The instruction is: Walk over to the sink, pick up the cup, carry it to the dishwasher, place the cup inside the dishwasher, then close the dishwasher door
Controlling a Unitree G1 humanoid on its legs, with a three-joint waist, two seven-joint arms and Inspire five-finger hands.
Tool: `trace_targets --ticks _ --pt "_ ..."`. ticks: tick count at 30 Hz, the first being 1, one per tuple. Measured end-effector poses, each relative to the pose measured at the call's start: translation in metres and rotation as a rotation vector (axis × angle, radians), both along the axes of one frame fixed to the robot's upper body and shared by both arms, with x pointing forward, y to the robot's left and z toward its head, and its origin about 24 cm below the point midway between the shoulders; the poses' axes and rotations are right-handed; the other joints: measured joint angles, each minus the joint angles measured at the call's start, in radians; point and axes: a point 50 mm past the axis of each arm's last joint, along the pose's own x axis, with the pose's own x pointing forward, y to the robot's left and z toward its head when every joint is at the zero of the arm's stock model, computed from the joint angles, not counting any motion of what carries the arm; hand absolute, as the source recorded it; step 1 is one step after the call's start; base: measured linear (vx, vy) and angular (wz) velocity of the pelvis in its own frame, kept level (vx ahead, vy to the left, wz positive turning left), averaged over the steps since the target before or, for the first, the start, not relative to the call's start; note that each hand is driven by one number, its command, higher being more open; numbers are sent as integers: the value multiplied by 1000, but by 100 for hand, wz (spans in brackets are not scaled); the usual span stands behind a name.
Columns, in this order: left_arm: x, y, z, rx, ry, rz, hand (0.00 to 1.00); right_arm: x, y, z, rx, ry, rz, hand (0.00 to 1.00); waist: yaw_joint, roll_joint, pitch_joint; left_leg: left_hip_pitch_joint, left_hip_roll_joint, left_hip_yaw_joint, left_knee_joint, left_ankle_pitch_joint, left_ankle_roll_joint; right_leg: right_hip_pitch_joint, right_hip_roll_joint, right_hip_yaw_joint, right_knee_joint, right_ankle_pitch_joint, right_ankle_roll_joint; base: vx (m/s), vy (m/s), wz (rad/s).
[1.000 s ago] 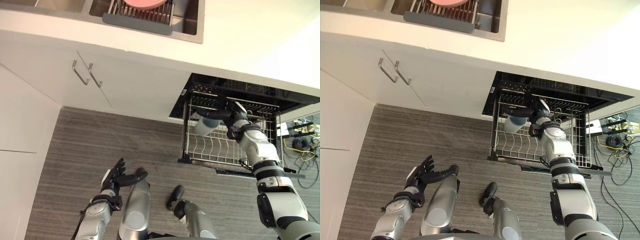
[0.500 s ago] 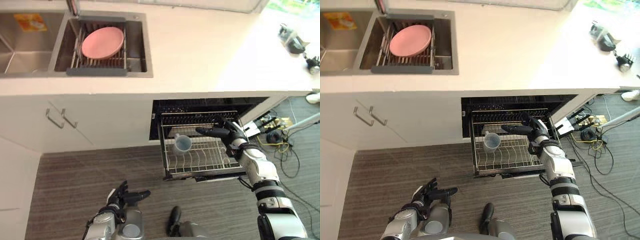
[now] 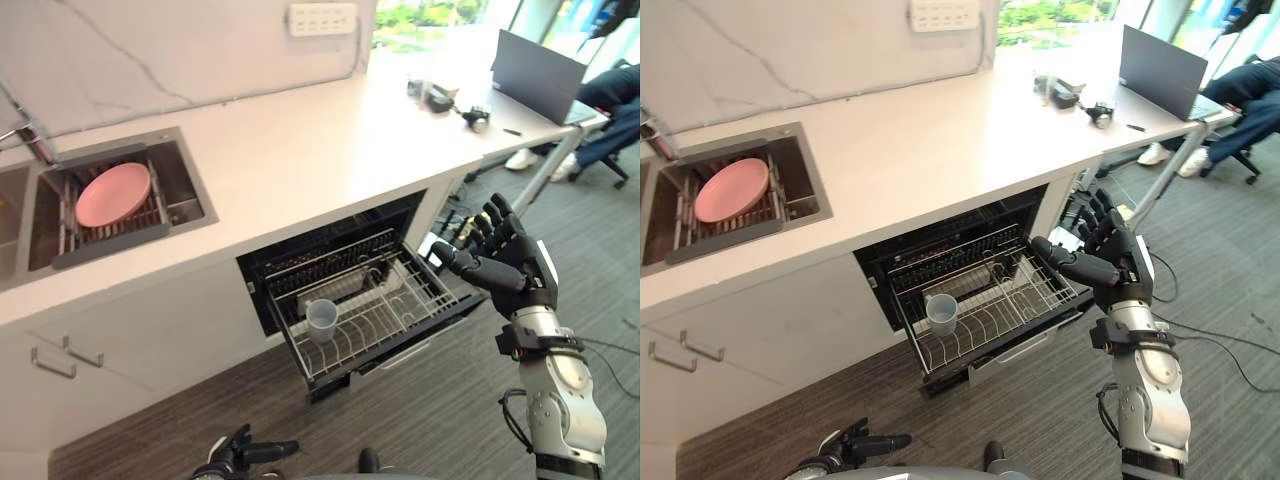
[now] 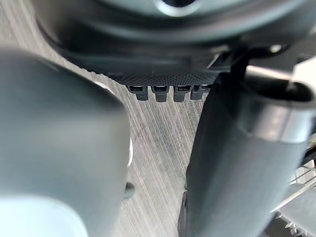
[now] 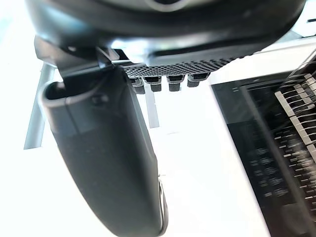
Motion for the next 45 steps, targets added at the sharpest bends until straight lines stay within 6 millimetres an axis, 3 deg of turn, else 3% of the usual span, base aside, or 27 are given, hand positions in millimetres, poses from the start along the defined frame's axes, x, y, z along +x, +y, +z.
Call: trace_targets --ticks 4,11,17,18,29,34,36,37,38,39,40,41,42,45 --pt "-6 5 0 6 -12 96 100 -23 9 4 12 -74 67 100 -1 7 -5 34 -6 4 -16 -1 1 15 -1 17 -7 4 4 -33 15 -17" --pt "-43 7 -4 17 2 226 100 -55 13 -4 23 -59 142 100 -3 32 -30 55 -7 34 -31 -2 1 17 -3 43 -16 7 8 -21 -3 -11" --pt "-47 2 -4 0 -31 257 100 -63 14 -3 19 -67 136 100 -1 42 -37 59 -3 43 -31 -5 -1 16 1 49 -20 7 8 -12 -14 -4" --pt "-46 -2 -5 -2 -51 281 100 -73 15 8 10 -133 124 100 -2 43 -63 58 -2 44 -31 -7 -2 17 2 50 -25 7 8 0 0 0" --pt "-41 -5 -5 -35 -70 308 100 -63 24 14 39 -188 119 100 3 33 -55 52 -1 29 -9 -13 3 24 -4 37 -12 4 9 -2 -1 4" --pt "-37 -8 -4 -49 -90 329 100 -52 40 16 84 -241 111 100 30 34 -52 5 -9 -76 64 -44 13 30 -35 -63 71 -71 16 -46 -10 62" --pt "-33 -7 -2 -38 -111 363 100 -47 43 11 84 -212 93 100 59 33 -34 -56 -4 -115 162 -96 13 37 -66 -155 157 -114 24 -7 1 115" --pt "-32 -5 -1 -35 -116 369 100 -46 41 9 73 -198 78 100 55 32 -23 -65 17 -85 188 -102 6 53 -77 -195 161 -118 28 31 27 171" --pt "-30 -3 -1 -30 -120 370 100 -46 32 8 46 -173 32 100 41 33 -12 -94 92 31 259 -113 -11 84 -98 -280 149 -120 35 25 83 198" --pt "-29 -1 -1 -32 -117 372 100 -45 16 6 8 -145 -30 100 37 37 -4 -115 149 128 297 -101 -6 103 -122 -348 146 -123 51 22 124 189" --pt "-30 -1 -1 -32 -110 373 100 -43 8 6 -12 -135 -57 100 37 41 2 -116 159 133 285 -66 -14 106 -136 -371 152 -129 66 38 233 137" --pt "-35 1 -3 -36 -87 390 100 -36 -6 7 -33 -129 -105 100 43 45 16 -118 119 125 274 -56 -23 104 -178 -393 169 -136 88 40 293 70" --pt "-47 5 -6 -24 -42 422 100 -30 -13 9 -35 -134 -121 100 45 36 22 -124 81 121 262 -53 -10 99 -213 -394 166 -128 101 43 303 46" --pt "-62 15 -8 9 2 490 100 -24 -18 19 -40 -188 -127 100 39 22 37 -145 31 90 259 -49 4 92 -257 -405 157 -109 131 37 192 20"
